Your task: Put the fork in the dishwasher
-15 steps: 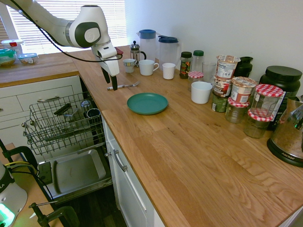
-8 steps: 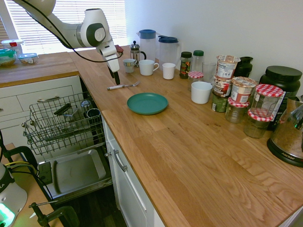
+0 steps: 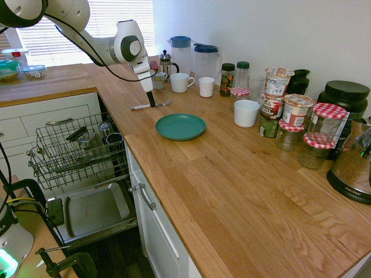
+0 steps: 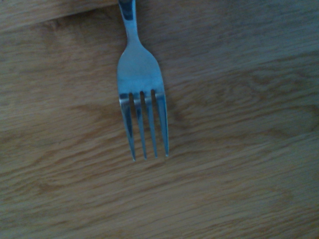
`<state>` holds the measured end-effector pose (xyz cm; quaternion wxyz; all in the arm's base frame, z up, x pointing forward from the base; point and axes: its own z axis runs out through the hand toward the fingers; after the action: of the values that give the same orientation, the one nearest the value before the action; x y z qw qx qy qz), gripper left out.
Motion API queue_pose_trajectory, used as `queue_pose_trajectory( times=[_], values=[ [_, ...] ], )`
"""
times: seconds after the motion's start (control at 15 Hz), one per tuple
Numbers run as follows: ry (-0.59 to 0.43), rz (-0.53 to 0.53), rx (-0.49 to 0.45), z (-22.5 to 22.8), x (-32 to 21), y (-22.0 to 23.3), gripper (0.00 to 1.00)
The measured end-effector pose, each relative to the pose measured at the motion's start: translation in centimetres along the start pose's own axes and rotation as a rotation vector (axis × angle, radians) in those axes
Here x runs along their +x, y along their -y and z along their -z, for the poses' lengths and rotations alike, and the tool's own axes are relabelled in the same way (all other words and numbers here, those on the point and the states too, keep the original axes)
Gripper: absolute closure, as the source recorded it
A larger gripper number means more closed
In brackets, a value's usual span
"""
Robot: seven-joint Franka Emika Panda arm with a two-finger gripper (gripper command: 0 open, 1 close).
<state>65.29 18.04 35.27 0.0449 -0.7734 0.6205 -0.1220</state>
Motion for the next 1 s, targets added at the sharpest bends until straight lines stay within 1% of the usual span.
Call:
queue_pose_trajectory(
  times=[0.33, 0.4, 0.6, 1.0],
  values=[
    [-0.002, 0.008, -0.033, -0.8, -0.9, 0.5, 0.0],
    [-0.001, 0.01, -0.046, -0.9, -1.1, 0.4, 1.0],
    [0.001, 0.01, -0.066, -1.4, -1.3, 0.4, 1.0],
    [0.004, 0.002, -0.071, -1.8, -1.2, 0.8, 1.0]
  ],
)
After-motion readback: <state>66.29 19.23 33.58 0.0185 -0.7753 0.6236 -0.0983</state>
